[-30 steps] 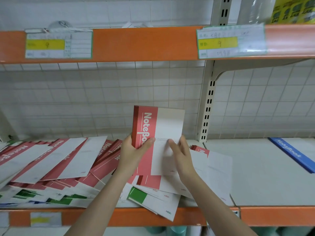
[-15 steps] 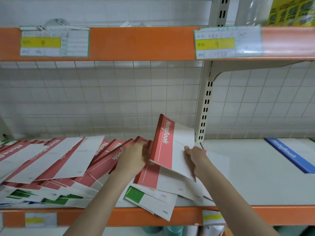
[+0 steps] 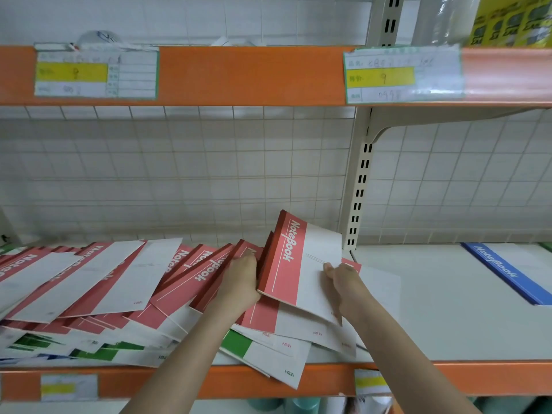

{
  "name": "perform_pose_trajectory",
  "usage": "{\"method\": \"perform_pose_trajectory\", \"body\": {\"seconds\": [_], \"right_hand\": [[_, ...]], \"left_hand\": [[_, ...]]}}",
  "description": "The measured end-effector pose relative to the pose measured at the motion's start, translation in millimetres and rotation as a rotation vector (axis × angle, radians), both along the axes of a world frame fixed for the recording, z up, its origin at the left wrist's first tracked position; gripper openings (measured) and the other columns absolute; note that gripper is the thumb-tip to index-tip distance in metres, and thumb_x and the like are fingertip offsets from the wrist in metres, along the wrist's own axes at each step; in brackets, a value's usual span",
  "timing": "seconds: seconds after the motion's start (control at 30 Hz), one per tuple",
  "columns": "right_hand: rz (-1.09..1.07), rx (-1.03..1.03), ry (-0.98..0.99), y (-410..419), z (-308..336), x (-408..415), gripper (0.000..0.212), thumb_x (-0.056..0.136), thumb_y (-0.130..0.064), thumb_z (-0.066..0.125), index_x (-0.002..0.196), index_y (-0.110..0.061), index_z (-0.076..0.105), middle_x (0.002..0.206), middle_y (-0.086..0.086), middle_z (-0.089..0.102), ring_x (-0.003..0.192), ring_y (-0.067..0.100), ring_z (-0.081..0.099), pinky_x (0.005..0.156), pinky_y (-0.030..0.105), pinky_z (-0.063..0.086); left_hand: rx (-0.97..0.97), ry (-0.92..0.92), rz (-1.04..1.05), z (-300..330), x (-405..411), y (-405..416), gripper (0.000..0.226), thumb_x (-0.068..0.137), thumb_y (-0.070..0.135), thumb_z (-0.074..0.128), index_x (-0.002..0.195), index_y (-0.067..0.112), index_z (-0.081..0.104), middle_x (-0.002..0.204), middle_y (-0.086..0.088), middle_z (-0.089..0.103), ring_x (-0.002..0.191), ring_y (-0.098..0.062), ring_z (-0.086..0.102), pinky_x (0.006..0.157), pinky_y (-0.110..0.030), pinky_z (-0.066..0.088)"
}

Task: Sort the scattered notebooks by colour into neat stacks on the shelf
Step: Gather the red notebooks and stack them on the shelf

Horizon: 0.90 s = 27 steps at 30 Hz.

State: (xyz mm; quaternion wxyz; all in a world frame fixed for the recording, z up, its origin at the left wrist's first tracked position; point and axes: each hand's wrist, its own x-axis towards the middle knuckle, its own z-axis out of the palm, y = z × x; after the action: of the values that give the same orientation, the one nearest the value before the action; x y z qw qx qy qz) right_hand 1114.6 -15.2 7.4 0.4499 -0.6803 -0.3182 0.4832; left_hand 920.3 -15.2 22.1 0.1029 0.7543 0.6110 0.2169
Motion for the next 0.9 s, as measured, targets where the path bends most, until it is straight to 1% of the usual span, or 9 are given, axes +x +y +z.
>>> {"method": "perform_pose_trajectory", "body": {"seconds": [0.13,0.23,0.3,0.37,0.5,0.6,0.7,0.83,0.9], "right_hand": [[0.006,0.036,-0.017,-0.8,1.2,-0.5,0.041,0.099,-0.026,0.044,0.134,-0.005,0.044,0.131,0.011,0.053,0.118,0.029,0.051,0.102,0.043,0.04],[0.025,0.155,-0.038,-3.5,5.3,-4.7,0.012,0.097,-0.023,0.047,0.091,-0.016,0.055,0.092,0.005,0.056,0.073,0.014,0.054,0.067,0.03,0.047],[0.013,0.201,-0.039,-4.2,10.0,-9.6,0.021,0.096,-0.023,0.046,0.076,-0.021,0.041,0.079,0.0,0.046,0.063,0.011,0.044,0.055,0.026,0.036],[0.022,0.221,-0.013,-4.1,13.4,-16.2,0.015,0.096,-0.025,0.045,0.085,-0.016,0.039,0.078,-0.002,0.039,0.066,0.012,0.039,0.055,0.028,0.029],[0.101,0.381,0.165,-8.5,21.9,-29.3,0.018,0.097,-0.022,0.047,0.112,-0.025,0.039,0.094,-0.004,0.052,0.089,0.015,0.055,0.069,0.028,0.043],[0.19,0.541,0.238,-10.3,32.3,-32.4,0.012,0.095,-0.022,0.053,0.105,-0.027,0.058,0.103,-0.006,0.068,0.101,0.02,0.063,0.086,0.035,0.048],[0.201,0.652,0.26,-10.8,36.3,-34.2,0.008,0.084,-0.037,0.061,0.085,-0.03,0.064,0.092,-0.007,0.068,0.088,0.015,0.063,0.082,0.033,0.045],[0.161,0.562,0.267,-17.7,19.3,-45.2,0.072,0.075,-0.071,0.054,0.134,-0.031,0.046,0.141,-0.01,0.044,0.128,0.009,0.039,0.106,0.036,0.029],[0.158,0.513,0.306,-27.2,10.8,-51.6,0.082,0.071,-0.079,0.049,0.141,-0.037,0.037,0.148,-0.014,0.035,0.138,0.012,0.029,0.111,0.042,0.024]], "left_hand": [[-0.113,-0.649,0.067,7.2,-1.0,2.9,0.009,0.094,0.013,0.056,0.097,0.017,0.048,0.095,-0.003,0.067,0.075,-0.013,0.065,0.062,-0.023,0.052],[-0.196,-1.025,0.053,15.3,-5.4,3.9,0.01,0.097,0.019,0.051,0.096,0.029,0.05,0.095,-0.001,0.069,0.079,-0.017,0.07,0.065,-0.035,0.056],[-0.125,-1.039,-0.01,17.3,-7.0,0.9,0.006,0.098,0.03,0.049,0.096,0.034,0.052,0.087,0.007,0.07,0.071,-0.008,0.07,0.054,-0.022,0.053],[-0.104,-0.991,-0.099,16.8,-7.5,-1.9,0.011,0.092,0.047,0.05,0.098,0.039,0.052,0.085,0.013,0.071,0.072,-0.001,0.069,0.054,-0.014,0.05],[-0.065,-0.961,-0.262,18.5,-14.5,-4.7,0.031,0.093,0.028,0.056,0.116,0.043,0.043,0.113,0.033,0.058,0.103,0.016,0.054,0.084,-0.007,0.041],[0.006,-1.03,-0.331,25.3,-24.3,-5.6,0.036,0.094,0.023,0.055,0.124,0.041,0.045,0.12,0.021,0.062,0.113,0.002,0.057,0.093,-0.02,0.046],[0.158,-1.106,-0.277,32.1,-23.7,-6.9,0.026,0.088,0.02,0.064,0.105,0.039,0.058,0.104,0.011,0.07,0.098,-0.012,0.067,0.079,-0.029,0.055],[0.17,-1.204,-0.108,24.6,-6.2,-11.4,0.03,0.071,0.033,0.077,0.098,0.031,0.062,0.089,0.013,0.073,0.08,-0.007,0.07,0.061,-0.017,0.053],[0.151,-1.15,-0.105,13.7,-0.7,-12.3,0.027,0.073,0.028,0.078,0.097,0.03,0.063,0.088,0.016,0.073,0.08,-0.004,0.07,0.061,-0.014,0.052]]}}
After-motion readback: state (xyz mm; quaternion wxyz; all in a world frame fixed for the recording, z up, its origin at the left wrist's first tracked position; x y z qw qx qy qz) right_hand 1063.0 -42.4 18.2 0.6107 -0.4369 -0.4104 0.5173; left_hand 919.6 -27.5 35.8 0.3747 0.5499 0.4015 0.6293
